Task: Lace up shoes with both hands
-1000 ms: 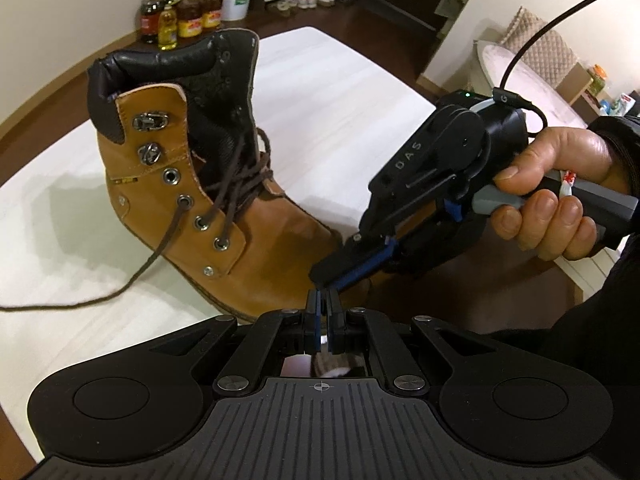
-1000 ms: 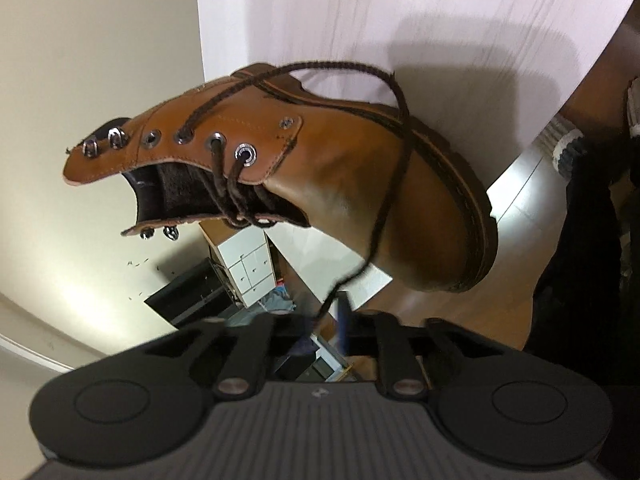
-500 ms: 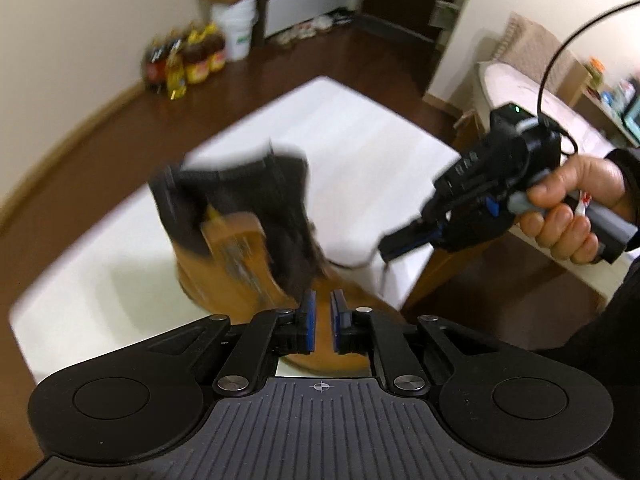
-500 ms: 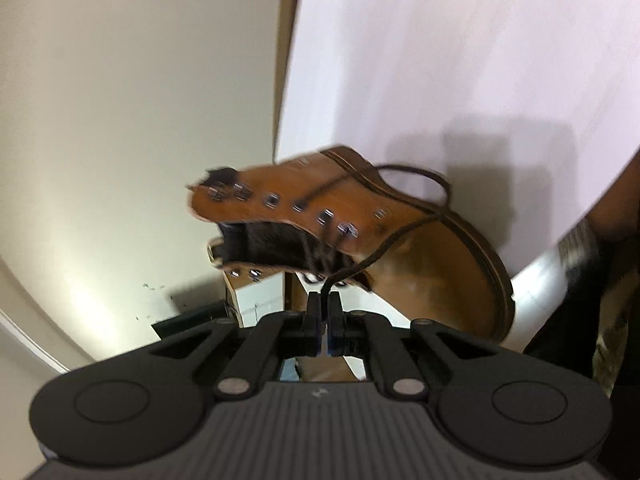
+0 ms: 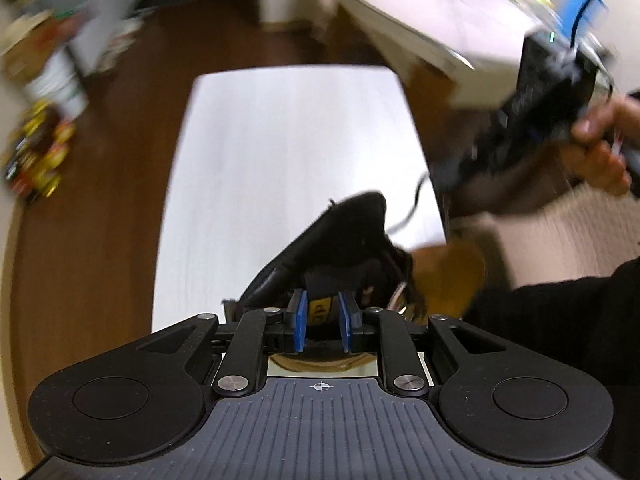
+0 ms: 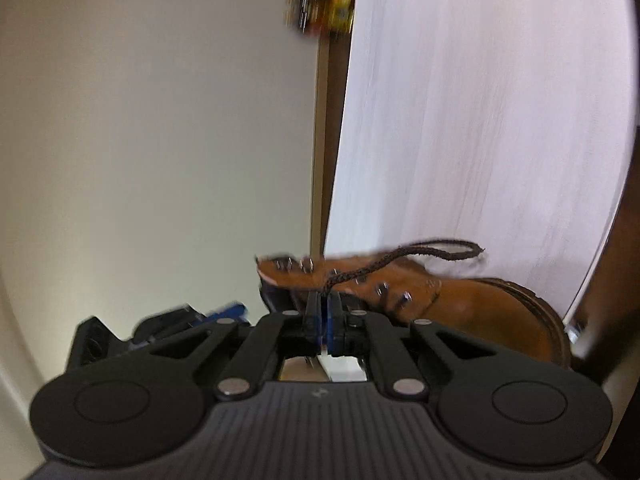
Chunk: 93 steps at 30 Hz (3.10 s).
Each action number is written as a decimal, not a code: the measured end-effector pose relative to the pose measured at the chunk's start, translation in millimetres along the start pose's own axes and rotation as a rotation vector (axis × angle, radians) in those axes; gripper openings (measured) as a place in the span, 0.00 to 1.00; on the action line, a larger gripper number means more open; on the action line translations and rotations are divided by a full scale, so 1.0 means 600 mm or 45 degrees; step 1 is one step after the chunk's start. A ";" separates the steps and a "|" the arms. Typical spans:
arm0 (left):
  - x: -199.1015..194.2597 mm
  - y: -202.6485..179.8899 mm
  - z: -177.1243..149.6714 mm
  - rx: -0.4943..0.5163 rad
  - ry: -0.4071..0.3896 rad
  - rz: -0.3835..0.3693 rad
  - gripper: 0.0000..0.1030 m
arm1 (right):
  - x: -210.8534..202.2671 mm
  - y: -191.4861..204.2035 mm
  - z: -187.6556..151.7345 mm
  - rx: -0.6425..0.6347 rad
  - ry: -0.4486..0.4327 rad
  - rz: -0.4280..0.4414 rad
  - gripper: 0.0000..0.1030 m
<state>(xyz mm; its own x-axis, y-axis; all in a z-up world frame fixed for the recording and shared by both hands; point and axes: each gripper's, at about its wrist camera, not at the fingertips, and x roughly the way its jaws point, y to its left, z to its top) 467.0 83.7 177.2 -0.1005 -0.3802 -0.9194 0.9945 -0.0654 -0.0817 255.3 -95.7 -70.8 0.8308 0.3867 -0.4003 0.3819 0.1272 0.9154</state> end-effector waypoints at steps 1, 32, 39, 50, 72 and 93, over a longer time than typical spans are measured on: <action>0.011 0.002 0.002 0.041 0.025 -0.024 0.18 | -0.006 -0.002 -0.015 0.015 -0.067 0.007 0.03; 0.167 0.015 0.045 0.438 0.392 -0.412 0.18 | 0.017 -0.068 -0.134 0.242 -0.472 0.063 0.03; 0.167 0.001 0.030 0.487 0.392 -0.496 0.13 | 0.061 -0.071 -0.187 0.255 -0.523 0.032 0.03; 0.174 0.087 0.048 -0.061 0.362 -0.835 0.09 | 0.050 -0.071 -0.202 0.199 -0.646 0.008 0.03; 0.192 0.113 0.048 -0.304 0.361 -0.856 0.09 | 0.079 -0.046 -0.182 -0.011 -0.619 0.010 0.03; 0.192 0.111 0.057 -0.306 0.327 -0.829 0.09 | 0.093 -0.027 -0.182 -0.094 -0.501 -0.111 0.13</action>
<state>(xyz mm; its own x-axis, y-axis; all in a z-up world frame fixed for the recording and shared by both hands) 520.3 4.2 78.8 -0.6916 -0.1036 -0.7148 0.7178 0.0112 -0.6962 251.2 23.7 -103.5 0.8936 -0.0052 -0.4489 0.4394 0.2149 0.8722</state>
